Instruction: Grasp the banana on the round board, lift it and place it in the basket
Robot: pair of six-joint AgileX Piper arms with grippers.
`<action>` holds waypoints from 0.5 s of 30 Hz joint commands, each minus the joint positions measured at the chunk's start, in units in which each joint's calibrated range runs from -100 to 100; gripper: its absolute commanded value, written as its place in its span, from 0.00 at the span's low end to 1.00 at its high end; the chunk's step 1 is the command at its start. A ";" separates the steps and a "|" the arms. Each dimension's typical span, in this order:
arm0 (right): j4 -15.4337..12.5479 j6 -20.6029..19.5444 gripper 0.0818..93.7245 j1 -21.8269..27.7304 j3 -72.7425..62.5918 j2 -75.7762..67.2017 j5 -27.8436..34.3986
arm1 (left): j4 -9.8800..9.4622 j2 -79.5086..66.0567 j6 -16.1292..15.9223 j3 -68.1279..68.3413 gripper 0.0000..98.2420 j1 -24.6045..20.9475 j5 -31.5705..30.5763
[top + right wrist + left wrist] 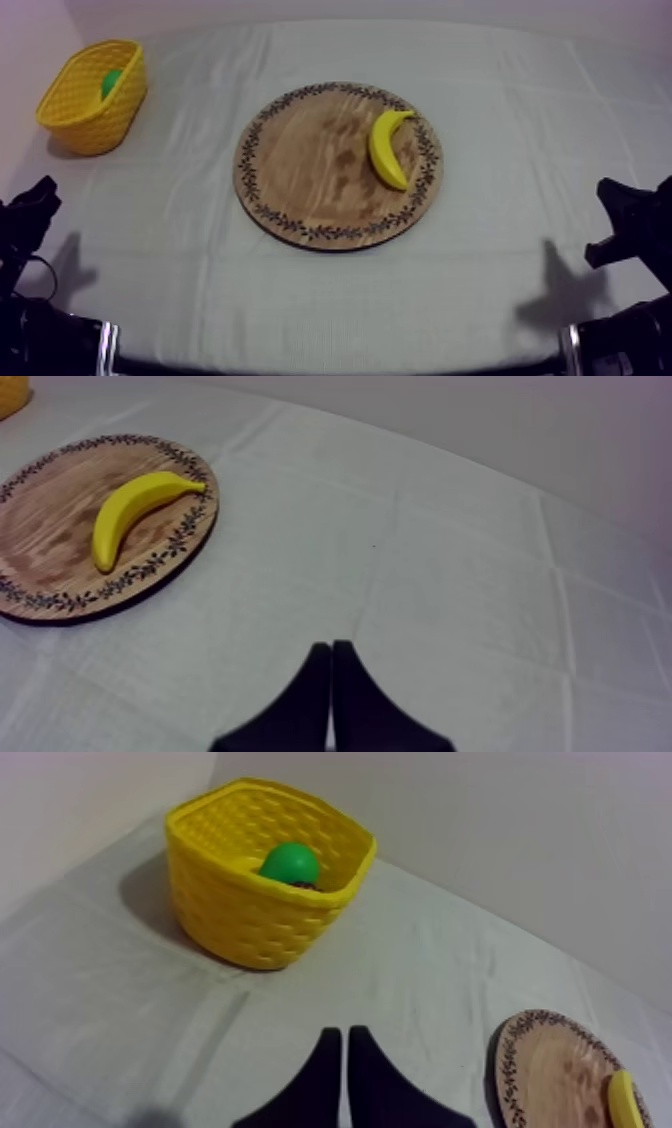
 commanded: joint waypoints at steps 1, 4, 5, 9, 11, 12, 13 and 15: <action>-0.01 0.01 0.00 0.01 -0.03 0.00 0.05 | -0.03 -0.04 -21.88 0.12 0.00 2.08 -0.45; -0.01 0.01 0.00 0.01 -0.03 0.00 0.05 | -0.03 -0.04 -21.72 0.12 0.00 2.08 -0.45; -0.01 0.02 0.00 0.01 -0.03 0.00 0.05 | -0.03 -0.04 -21.65 0.12 0.00 2.08 -0.45; -0.01 0.01 0.00 0.01 -0.03 0.00 0.05 | -0.01 -0.04 -21.59 0.12 0.00 2.08 -0.45; -0.01 0.02 0.00 0.01 -0.03 0.00 0.05 | 0.00 -0.04 -21.71 0.12 0.00 2.08 -0.72; -0.01 0.03 0.00 0.01 -0.03 0.00 0.05 | -0.03 -0.04 -21.71 0.12 0.00 2.08 -1.02; -0.01 0.04 0.00 0.01 -0.03 0.00 0.05 | -0.09 0.01 -21.69 0.12 0.00 2.15 -1.60; -0.01 0.05 0.00 0.01 -0.03 0.00 0.05 | -0.60 0.46 -21.08 0.12 0.00 2.38 -3.10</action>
